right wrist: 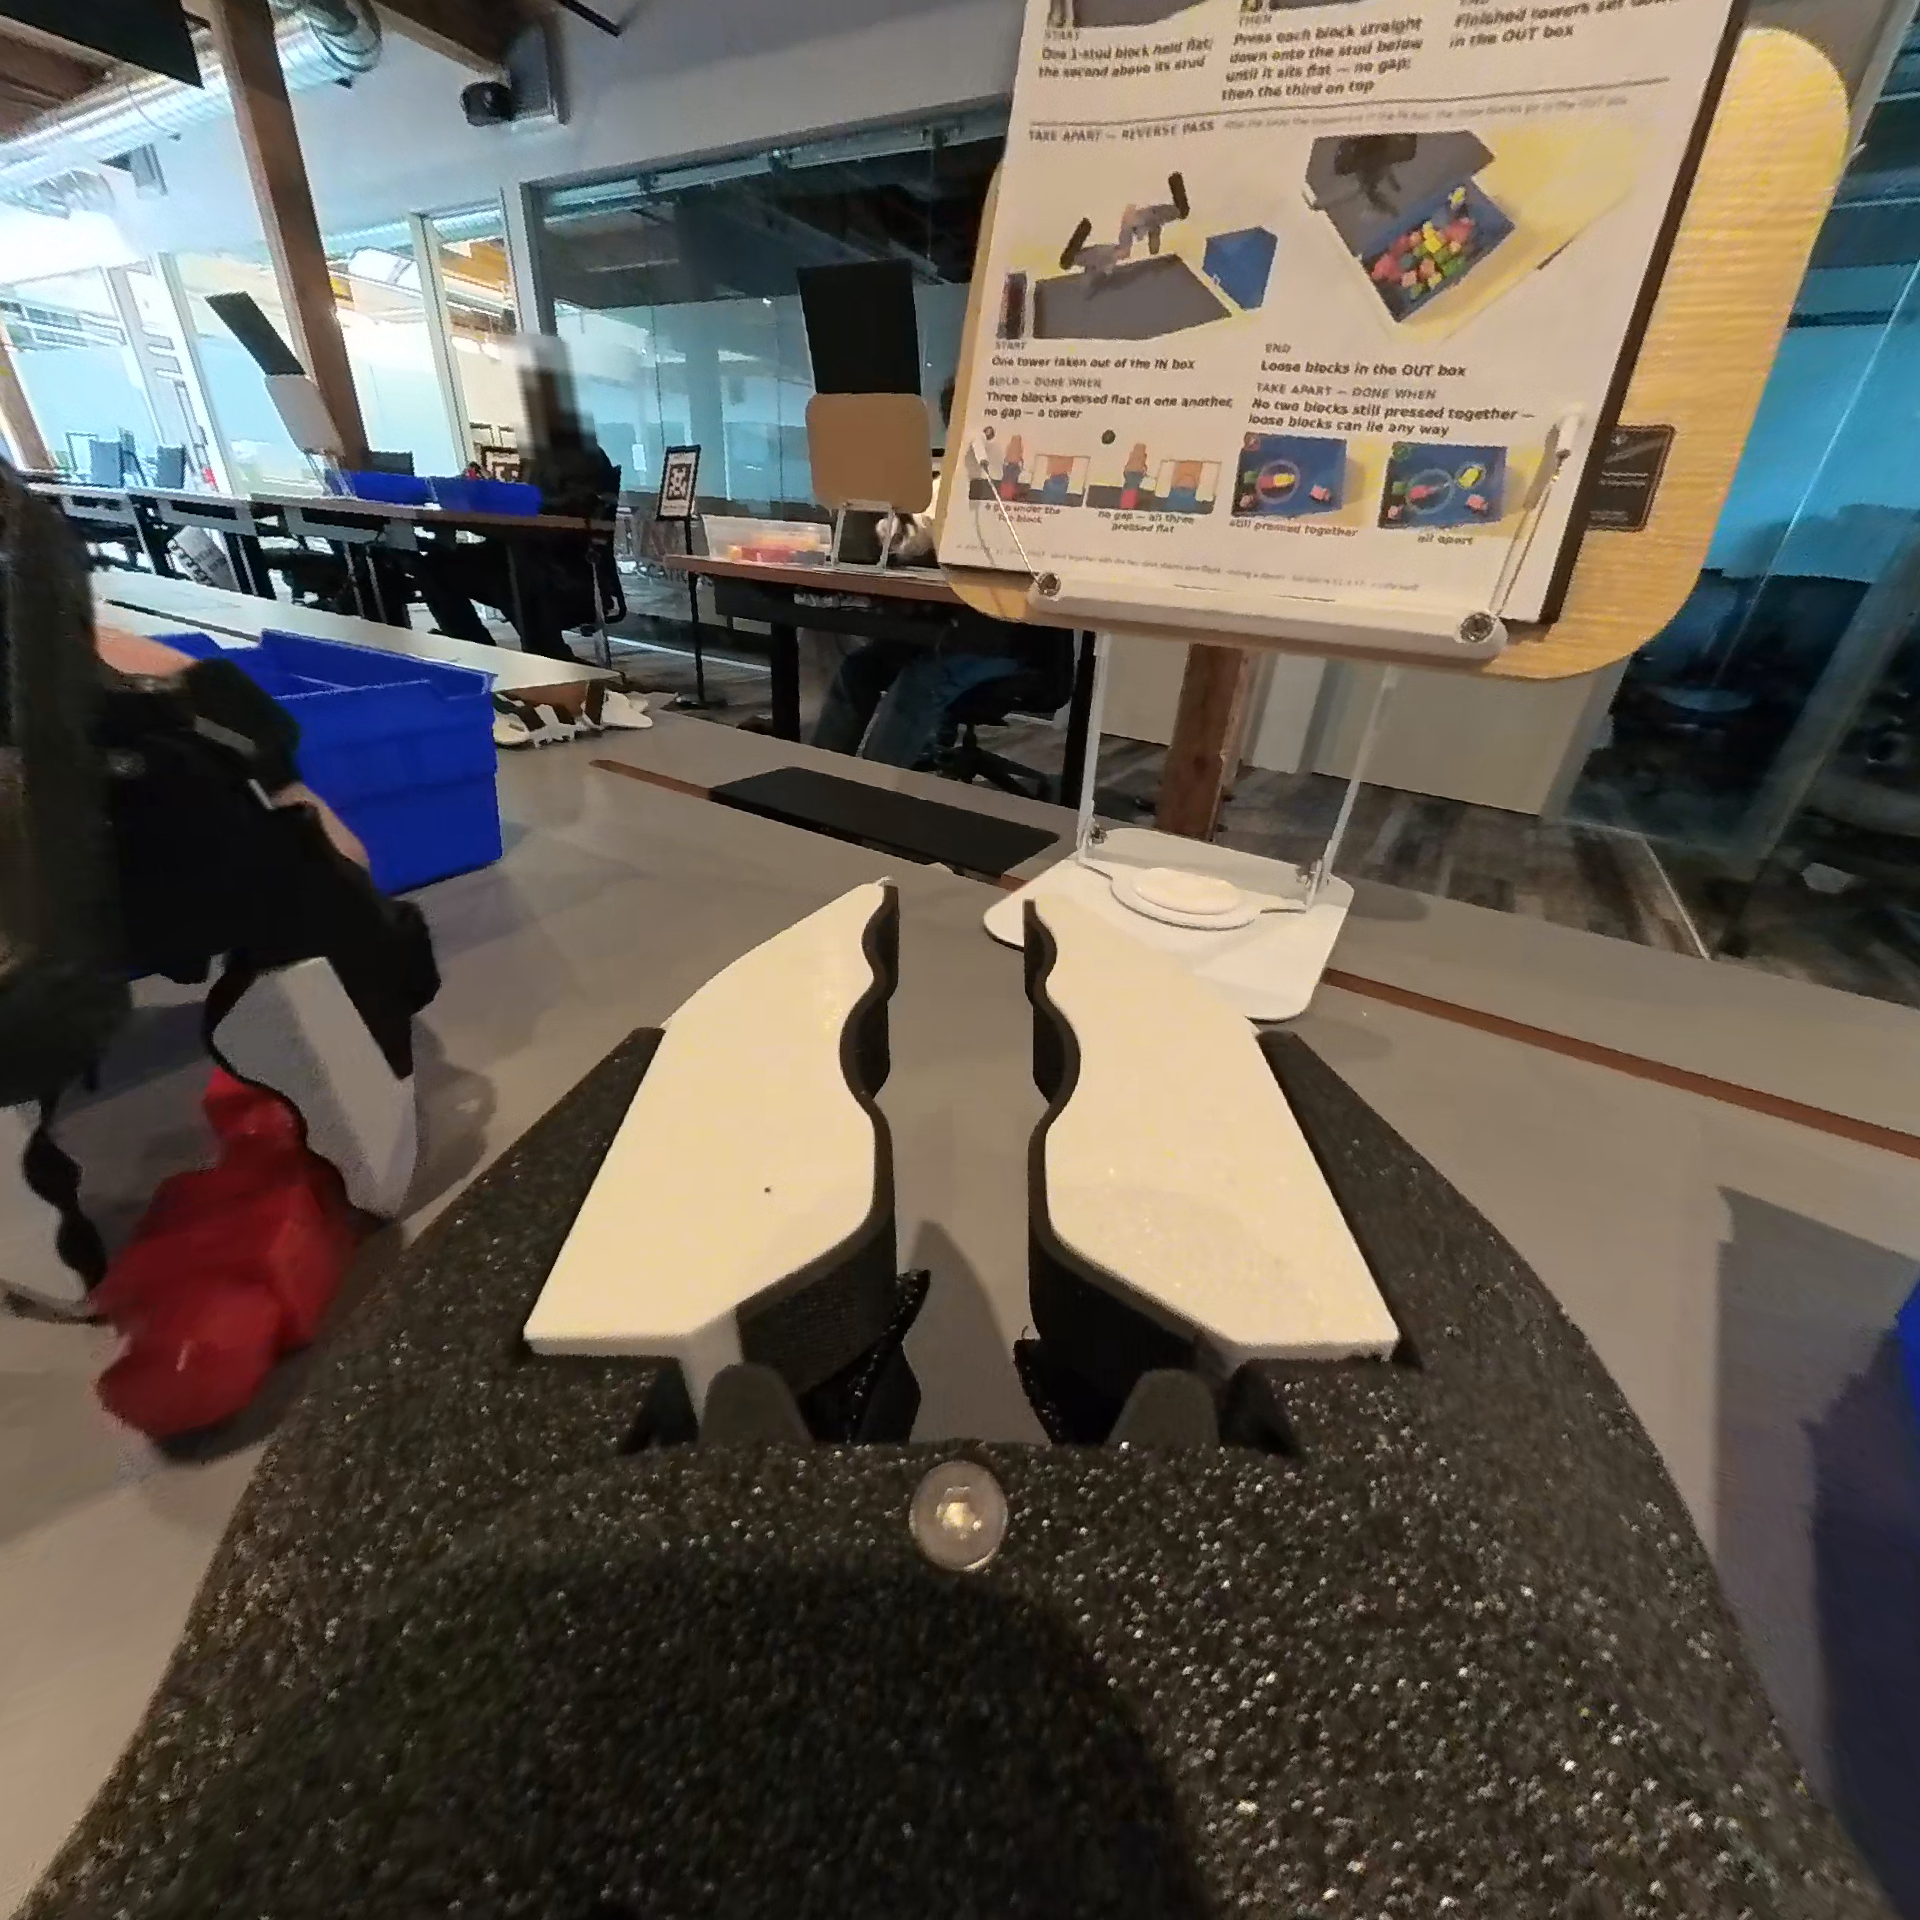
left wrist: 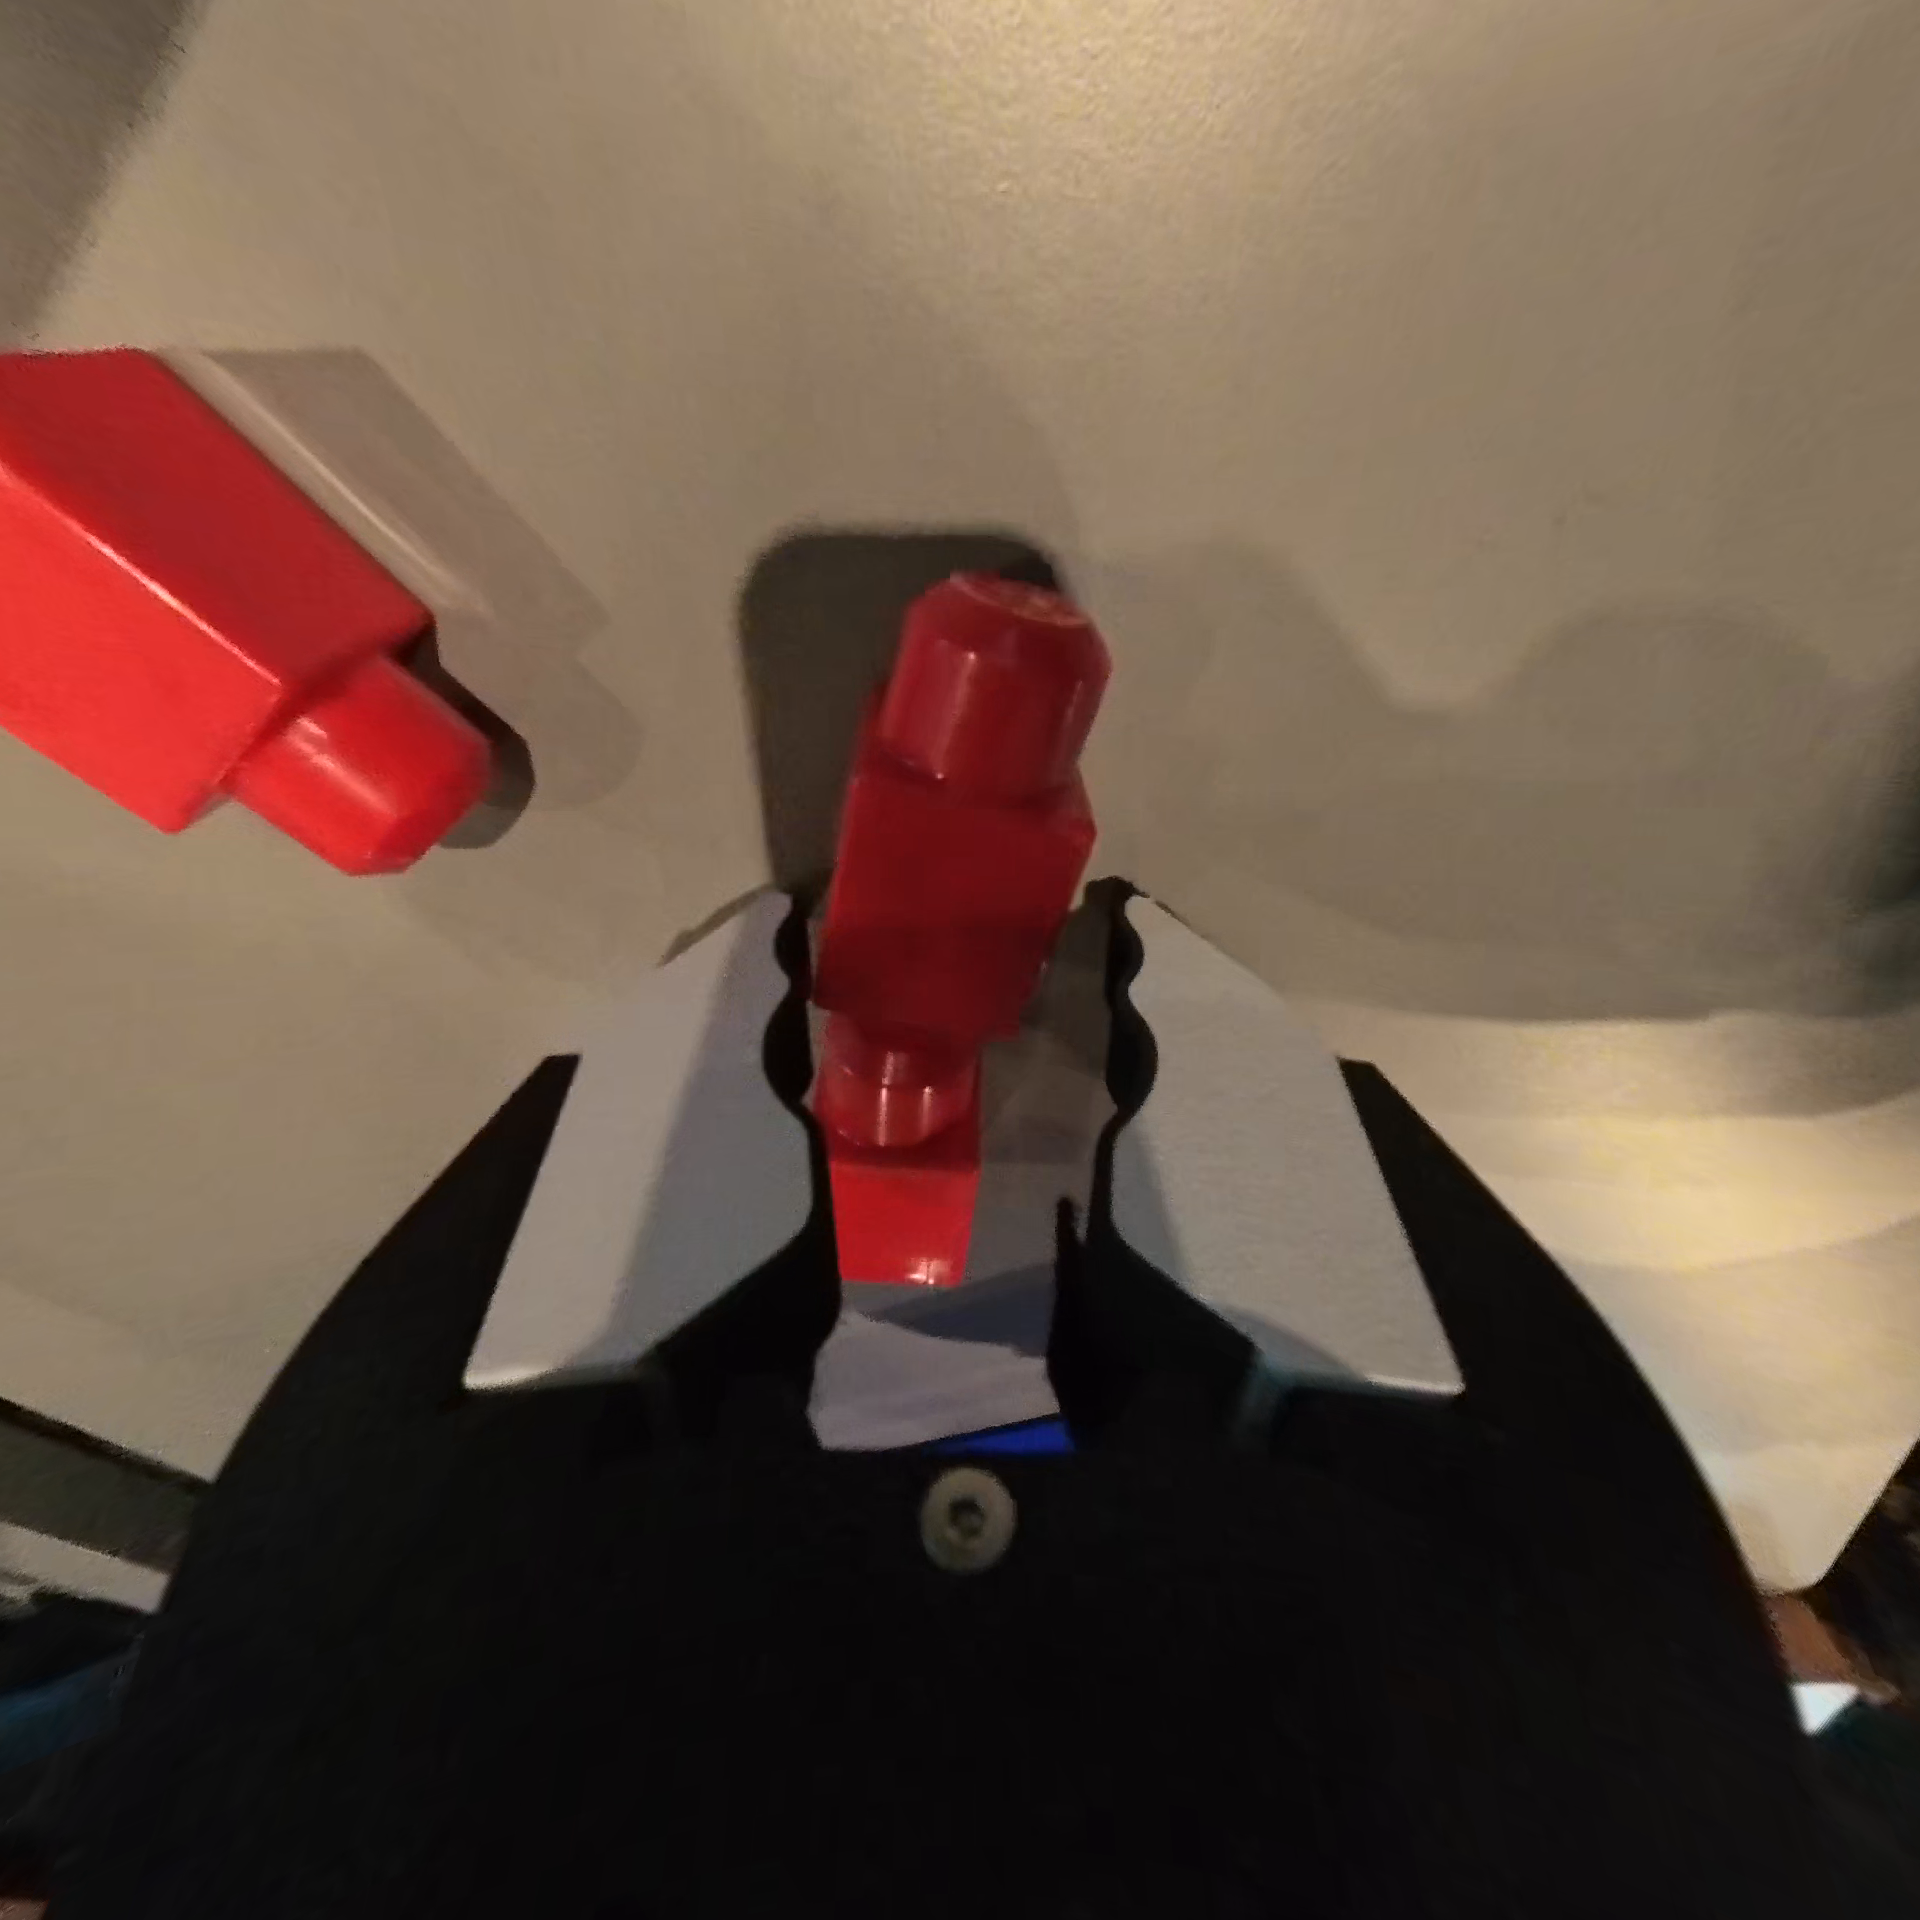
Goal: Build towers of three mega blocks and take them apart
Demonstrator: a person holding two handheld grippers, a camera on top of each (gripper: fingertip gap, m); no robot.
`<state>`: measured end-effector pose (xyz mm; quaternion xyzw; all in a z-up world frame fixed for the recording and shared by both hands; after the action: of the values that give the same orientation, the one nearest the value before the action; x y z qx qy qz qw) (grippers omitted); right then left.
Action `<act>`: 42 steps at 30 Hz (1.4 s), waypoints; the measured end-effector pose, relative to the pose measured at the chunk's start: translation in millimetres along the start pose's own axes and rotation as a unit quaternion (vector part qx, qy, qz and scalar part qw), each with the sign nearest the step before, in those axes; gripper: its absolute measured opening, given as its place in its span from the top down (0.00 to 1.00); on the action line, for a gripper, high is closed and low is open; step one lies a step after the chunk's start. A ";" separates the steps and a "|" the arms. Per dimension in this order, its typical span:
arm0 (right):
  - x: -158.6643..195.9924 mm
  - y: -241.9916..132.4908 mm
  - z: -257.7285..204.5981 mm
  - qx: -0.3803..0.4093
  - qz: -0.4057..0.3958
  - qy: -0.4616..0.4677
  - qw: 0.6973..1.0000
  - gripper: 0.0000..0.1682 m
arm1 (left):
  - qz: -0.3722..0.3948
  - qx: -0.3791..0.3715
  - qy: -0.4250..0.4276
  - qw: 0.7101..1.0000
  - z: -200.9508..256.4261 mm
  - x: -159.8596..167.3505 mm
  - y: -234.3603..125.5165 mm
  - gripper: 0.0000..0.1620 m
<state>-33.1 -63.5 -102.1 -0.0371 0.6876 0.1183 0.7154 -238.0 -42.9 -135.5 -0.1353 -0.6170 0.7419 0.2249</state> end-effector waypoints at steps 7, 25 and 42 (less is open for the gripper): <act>1.5 1.5 -8.8 -0.077 -0.023 -0.007 0.997 0.85 | 0.058 -0.012 -0.063 0.996 -0.5 8.0 -1.4 0.78; 30.9 83.4 -91.6 -0.450 -0.433 -0.427 0.654 0.67 | 0.614 -0.203 -0.201 0.736 87.2 57.3 -32.3 0.78; -94.7 35.6 -104.0 -0.523 -0.015 0.232 0.820 0.79 | 0.728 -0.148 -0.171 0.648 72.3 40.1 -38.1 0.79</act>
<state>-144.9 -62.6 -9.7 -0.4424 0.6673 0.4369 0.4101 -300.8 -79.4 -80.6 -0.4432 -0.4492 0.5760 -0.5196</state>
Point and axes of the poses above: each gripper's, where its closed fingertips meet, y out along the fingers, x out of its underside, z = x × y across the jaws, the point moved 9 cm from there along -y, back along the fingers, and after that the axes turned 12 degrees about x, right-handed, at the moved point
